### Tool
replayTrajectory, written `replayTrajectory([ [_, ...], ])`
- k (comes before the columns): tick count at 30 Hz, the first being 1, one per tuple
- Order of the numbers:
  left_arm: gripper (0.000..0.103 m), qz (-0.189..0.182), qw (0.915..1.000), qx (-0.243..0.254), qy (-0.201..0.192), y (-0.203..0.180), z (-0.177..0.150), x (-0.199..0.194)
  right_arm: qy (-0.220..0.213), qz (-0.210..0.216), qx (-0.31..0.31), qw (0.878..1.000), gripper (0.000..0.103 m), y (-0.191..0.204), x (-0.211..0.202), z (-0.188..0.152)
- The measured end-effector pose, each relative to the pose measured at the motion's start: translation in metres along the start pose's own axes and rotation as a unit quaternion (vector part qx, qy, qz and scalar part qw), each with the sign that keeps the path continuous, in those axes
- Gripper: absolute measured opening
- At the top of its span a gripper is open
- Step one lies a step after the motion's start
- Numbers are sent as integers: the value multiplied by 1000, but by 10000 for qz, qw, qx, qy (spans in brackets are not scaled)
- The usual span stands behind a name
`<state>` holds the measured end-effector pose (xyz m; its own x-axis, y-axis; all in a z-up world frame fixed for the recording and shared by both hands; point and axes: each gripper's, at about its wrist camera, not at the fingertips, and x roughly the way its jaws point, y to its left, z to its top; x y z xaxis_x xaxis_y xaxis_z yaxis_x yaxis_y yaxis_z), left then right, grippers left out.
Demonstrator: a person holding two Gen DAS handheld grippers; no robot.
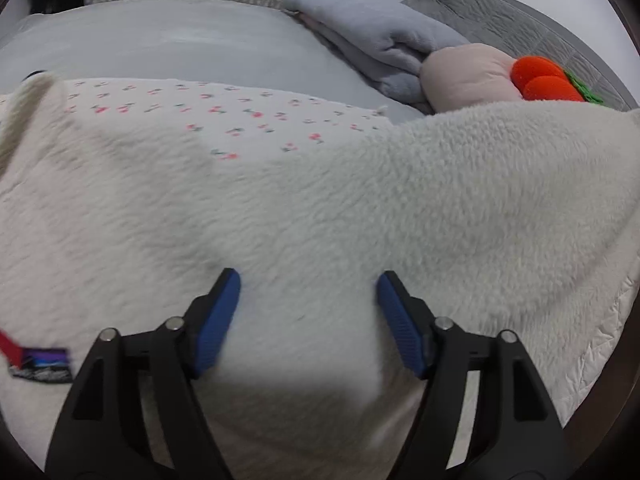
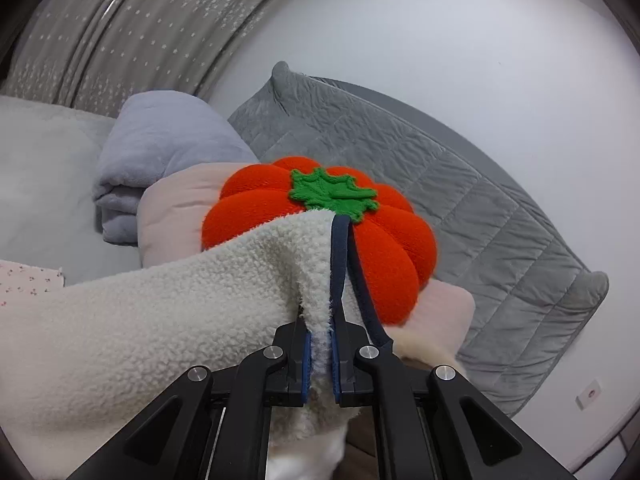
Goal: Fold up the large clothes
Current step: 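Grasp the navy-trimmed sleeve cuff with the right gripper and lift it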
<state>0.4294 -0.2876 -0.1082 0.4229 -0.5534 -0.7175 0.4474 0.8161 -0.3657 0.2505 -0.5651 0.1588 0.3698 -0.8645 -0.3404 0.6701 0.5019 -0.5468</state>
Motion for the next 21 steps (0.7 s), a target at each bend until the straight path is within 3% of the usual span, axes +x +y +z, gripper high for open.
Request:
replayTrajectory([
  [3,89,84,9999,137,60,-16,4,13,192,169,69,9996,7,-7,7,-6],
  [6,91,422,9976,509,197,-33,4,15,233,327,120,9991,7,-6,0,-6],
  [8,91,265,9983,485,208,-30,4,4,121,428,71,9990,7,-4,-13,0],
  [10,91,159,9987,403,260,-22,3,-16,-49,630,22,9980,8,-2,-37,13],
  [14,92,369,9982,404,231,-1,9,-63,-317,1157,9,9928,8,5,-88,40],
  [21,98,1169,9879,1008,-122,60,16,-169,-455,2511,-256,9666,8,62,-180,78],
])
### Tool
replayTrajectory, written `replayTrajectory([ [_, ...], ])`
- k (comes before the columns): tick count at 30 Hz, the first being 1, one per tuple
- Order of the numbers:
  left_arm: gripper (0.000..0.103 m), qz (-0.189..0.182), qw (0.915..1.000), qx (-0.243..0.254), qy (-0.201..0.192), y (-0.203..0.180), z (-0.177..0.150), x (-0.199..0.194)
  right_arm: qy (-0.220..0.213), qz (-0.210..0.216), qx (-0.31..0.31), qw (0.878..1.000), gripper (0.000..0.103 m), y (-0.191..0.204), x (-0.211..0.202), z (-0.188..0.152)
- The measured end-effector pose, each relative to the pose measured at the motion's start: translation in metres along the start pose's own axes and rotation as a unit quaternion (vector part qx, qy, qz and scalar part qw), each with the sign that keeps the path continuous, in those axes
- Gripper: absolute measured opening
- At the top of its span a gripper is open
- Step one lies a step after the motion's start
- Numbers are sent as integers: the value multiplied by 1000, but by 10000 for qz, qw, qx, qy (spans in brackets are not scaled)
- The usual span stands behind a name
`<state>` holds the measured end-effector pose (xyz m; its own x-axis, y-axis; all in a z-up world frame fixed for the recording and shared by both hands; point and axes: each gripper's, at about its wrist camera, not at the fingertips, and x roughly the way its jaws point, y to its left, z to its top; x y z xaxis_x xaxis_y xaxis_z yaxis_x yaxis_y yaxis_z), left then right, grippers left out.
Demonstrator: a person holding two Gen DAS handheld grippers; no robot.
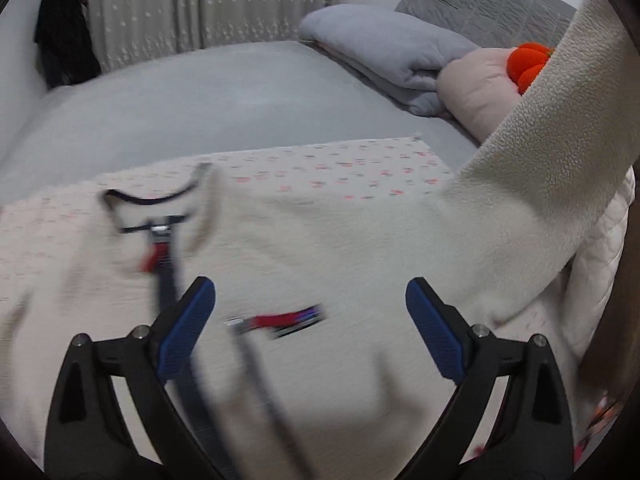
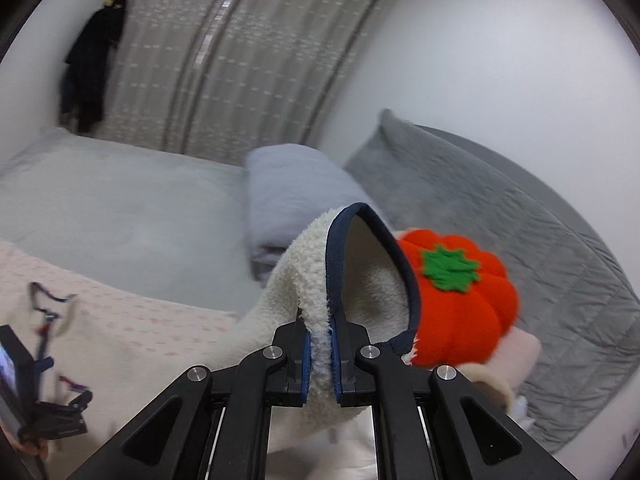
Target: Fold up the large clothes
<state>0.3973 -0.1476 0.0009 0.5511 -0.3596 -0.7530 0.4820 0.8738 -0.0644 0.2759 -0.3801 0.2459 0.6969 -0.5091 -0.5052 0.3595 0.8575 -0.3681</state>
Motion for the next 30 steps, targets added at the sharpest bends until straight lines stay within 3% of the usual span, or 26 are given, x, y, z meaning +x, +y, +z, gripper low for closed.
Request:
replayTrajectory([
  [6,99,20,9974,-709,97,112,-43,-50,377,1374,-36,9898,8,90,-13,25],
  [10,99,-76,9904,-1375,116,177,-75,-62,753,2218,-166,9720,8,165,-14,31],
  [14,99,-751,9737,-2092,-496,233,-105,-73,1198,2977,-405,9463,8,259,1,23],
  [16,99,-1358,9556,-2475,-846,259,-115,-72,1394,3233,-479,9347,9,297,13,16],
  [20,99,-2185,9327,-2721,-909,278,-122,-63,1775,3819,-548,9053,9,372,38,1],
  [23,99,-2359,9225,-2903,-949,290,-128,-57,2048,4192,-573,8826,11,419,53,-14],
  [25,99,-2627,9119,-3018,-910,299,-131,-52,2268,4374,-568,8683,15,443,60,-26],
  [28,99,-2857,8969,-3248,-913,312,-138,-46,2500,4882,-328,8355,34,453,67,-40],
  [30,99,-3046,8858,-3401,-834,316,-140,-37,2365,4969,-117,8349,66,445,66,-38],
])
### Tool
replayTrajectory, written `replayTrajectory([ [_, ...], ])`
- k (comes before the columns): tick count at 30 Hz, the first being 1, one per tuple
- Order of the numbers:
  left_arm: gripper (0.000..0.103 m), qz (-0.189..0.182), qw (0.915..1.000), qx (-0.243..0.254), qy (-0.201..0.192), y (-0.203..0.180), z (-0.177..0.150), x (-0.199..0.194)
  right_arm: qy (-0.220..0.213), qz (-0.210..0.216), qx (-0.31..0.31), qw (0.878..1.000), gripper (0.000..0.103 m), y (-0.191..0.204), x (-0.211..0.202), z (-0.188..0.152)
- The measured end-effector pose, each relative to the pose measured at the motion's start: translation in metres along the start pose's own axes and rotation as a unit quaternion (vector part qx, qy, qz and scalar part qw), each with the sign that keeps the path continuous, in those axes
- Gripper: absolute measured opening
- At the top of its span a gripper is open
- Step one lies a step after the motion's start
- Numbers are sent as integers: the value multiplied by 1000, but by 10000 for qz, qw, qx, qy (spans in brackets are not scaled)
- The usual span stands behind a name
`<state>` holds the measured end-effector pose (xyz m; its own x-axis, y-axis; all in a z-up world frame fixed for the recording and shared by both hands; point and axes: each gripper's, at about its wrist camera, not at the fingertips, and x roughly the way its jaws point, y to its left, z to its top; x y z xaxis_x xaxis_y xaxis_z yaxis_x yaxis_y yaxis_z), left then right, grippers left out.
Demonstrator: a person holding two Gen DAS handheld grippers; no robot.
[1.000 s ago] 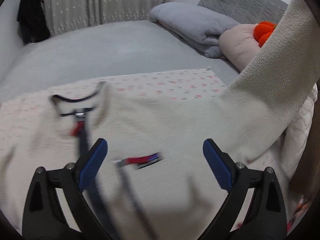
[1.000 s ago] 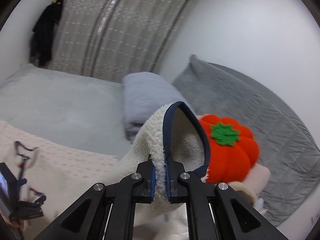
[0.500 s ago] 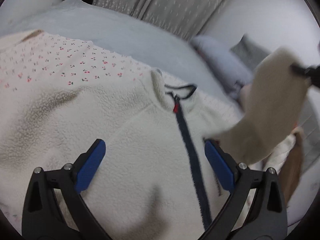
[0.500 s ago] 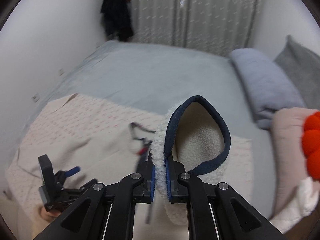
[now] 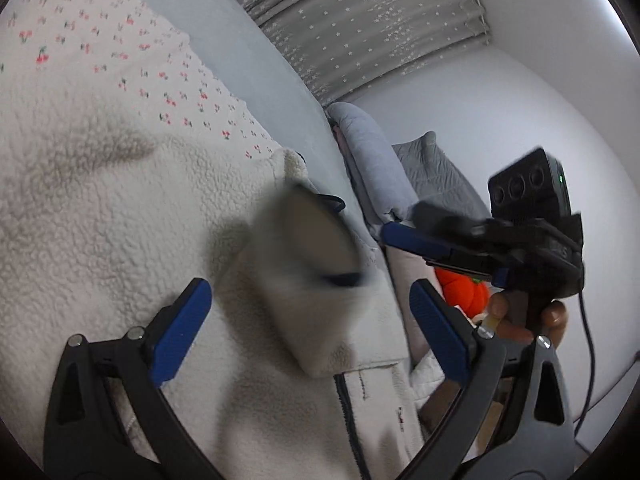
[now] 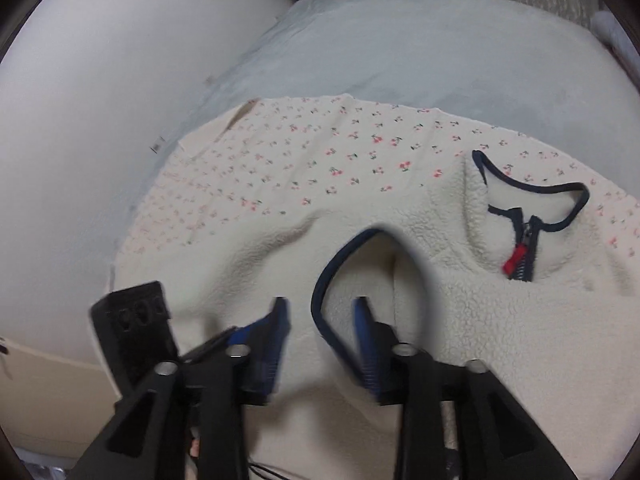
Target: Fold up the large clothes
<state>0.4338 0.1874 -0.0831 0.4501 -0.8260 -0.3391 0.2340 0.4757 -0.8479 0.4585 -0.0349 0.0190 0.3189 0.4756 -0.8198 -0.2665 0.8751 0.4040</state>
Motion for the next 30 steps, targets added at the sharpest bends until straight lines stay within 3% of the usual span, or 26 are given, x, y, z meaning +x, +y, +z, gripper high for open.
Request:
replayTrajectory([
  [3,99,158,9999,23,29,-1,-1,6,-304,-41,84,9995,69,-18,-29,-4],
  [5,99,501,9986,164,52,-6,-4,12,-440,-217,210,9986,69,-40,-51,-15],
  [7,92,973,9946,335,110,-12,-6,20,-620,-422,306,9967,70,-64,-77,-31],
  [8,80,1258,9911,430,98,-16,-8,27,-733,-617,396,9946,73,-83,-93,-41],
  [10,41,1926,9791,655,34,-22,-13,40,-946,-867,637,9897,78,-117,-120,-61],
  [11,12,2222,9725,697,-30,-23,-16,47,-1048,-1037,852,9854,80,-141,-136,-75],
  [12,12,2482,9658,728,-157,-25,-20,54,-1108,-1149,1021,9819,81,-160,-145,-85],
  [16,12,2789,9496,1242,-713,-62,-26,45,-1281,-1729,1812,9596,81,-238,-177,-131],
  [18,12,3104,9330,1556,-945,-82,-29,39,-1296,-1796,2218,9496,81,-273,-183,-155],
  [20,12,3313,9243,1640,-944,-83,-26,45,-1289,-1751,2542,9424,81,-294,-181,-181],
  [22,11,3381,9247,1533,-846,-73,-25,52,-1269,-1660,2485,9458,81,-300,-174,-206],
  [25,11,3241,9343,1251,-800,-61,-18,51,-1138,-1896,2006,9544,78,-288,-165,-232],
  [28,11,3139,9375,1225,-868,-62,-18,50,-973,-2048,1435,9633,66,-271,-147,-243],
  [30,11,3176,9354,1299,-851,-65,-19,54,-933,-2101,1155,9663,52,-268,-137,-240],
])
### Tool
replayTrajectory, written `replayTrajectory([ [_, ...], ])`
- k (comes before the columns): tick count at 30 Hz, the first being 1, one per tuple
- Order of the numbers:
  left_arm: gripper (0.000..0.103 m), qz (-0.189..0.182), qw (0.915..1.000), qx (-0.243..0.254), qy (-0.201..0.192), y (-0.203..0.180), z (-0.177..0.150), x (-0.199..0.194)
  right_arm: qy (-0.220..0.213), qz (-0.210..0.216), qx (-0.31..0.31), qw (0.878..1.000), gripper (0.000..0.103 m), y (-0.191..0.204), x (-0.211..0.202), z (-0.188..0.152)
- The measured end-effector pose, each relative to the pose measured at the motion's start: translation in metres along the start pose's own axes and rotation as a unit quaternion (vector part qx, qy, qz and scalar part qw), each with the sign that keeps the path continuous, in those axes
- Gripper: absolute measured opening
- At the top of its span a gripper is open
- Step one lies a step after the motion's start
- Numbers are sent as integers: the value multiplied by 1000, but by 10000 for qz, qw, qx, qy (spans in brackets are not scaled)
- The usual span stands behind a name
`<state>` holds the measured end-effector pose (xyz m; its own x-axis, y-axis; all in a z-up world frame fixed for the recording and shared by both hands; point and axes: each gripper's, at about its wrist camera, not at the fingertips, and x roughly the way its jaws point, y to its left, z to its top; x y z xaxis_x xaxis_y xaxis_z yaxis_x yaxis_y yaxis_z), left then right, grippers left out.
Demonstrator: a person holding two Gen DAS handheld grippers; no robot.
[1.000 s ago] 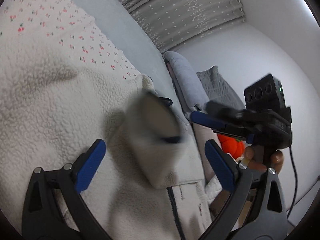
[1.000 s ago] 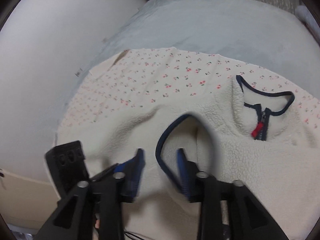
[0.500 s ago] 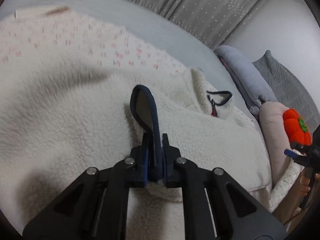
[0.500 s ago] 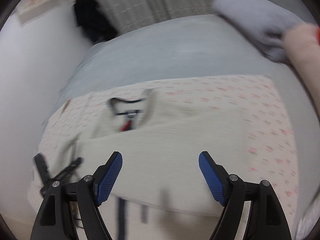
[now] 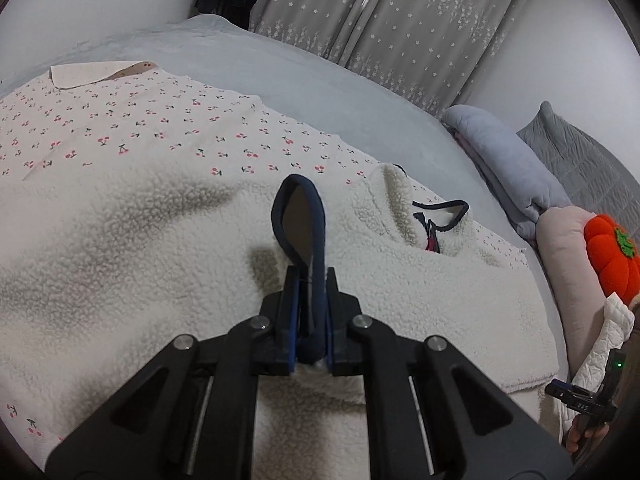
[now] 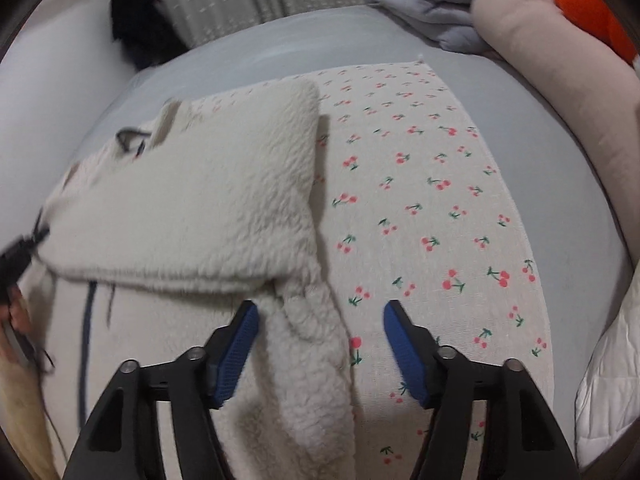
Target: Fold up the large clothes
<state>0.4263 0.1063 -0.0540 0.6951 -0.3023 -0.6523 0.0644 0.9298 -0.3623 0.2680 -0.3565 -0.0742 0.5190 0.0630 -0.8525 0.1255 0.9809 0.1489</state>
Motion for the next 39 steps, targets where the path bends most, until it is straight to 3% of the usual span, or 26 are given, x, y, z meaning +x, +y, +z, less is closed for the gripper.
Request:
replayTrajectory([
  [4,11,-57,9999,159,-9,1,-3,-12,-150,-229,-133,9995,31,13,19,13],
  [5,11,-94,9997,229,-4,0,-4,-13,-254,-488,-254,9982,20,21,20,14],
  [6,11,-132,9993,352,48,-2,-4,-12,-491,-1178,-416,9910,15,31,16,14],
  [8,12,-219,9978,497,390,-4,-6,-5,-904,-1731,-337,9802,13,29,9,11],
  [11,12,-150,9887,677,1325,-7,-18,26,-382,-1636,160,9857,14,2,40,5],
  [14,16,124,9833,1143,1413,-15,-23,27,-570,-1812,-143,9817,16,11,37,1],
  [16,22,280,9834,1133,1392,-14,-18,19,-507,-1881,-328,9803,21,16,31,-1],
  [17,23,337,9858,1013,1296,-11,-14,13,-466,-1892,-386,9801,30,19,24,-2],
  [19,33,358,9906,893,975,-8,-6,-3,-492,-1817,-375,9814,33,23,6,-4],
  [21,51,181,9939,895,623,-11,-2,-16,-744,-1511,-394,9849,33,29,-18,-10],
  [23,52,-25,9941,997,423,-17,-4,-19,-1035,-1177,-362,9870,37,35,-35,-9],
  [26,53,-344,9904,1248,489,-31,-16,-5,-1254,-694,-241,9894,40,46,-32,9],
  [30,54,-30,9859,1455,827,-33,-35,32,-1391,-320,-51,9897,40,53,6,23],
  [32,55,-91,9860,1503,710,-32,-37,33,-1142,-457,36,9924,40,46,36,20],
  [34,57,-187,9866,1461,706,-30,-37,35,-1141,-86,257,9931,39,31,45,17],
  [37,72,-478,9859,1437,709,-29,-37,35,-1193,129,484,9916,37,23,41,17],
  [38,80,-632,9850,1437,717,-29,-36,34,-1172,28,415,9922,37,27,40,19],
  [39,81,-664,9850,1433,694,-31,-36,30,-1122,-94,340,9931,39,32,38,20],
])
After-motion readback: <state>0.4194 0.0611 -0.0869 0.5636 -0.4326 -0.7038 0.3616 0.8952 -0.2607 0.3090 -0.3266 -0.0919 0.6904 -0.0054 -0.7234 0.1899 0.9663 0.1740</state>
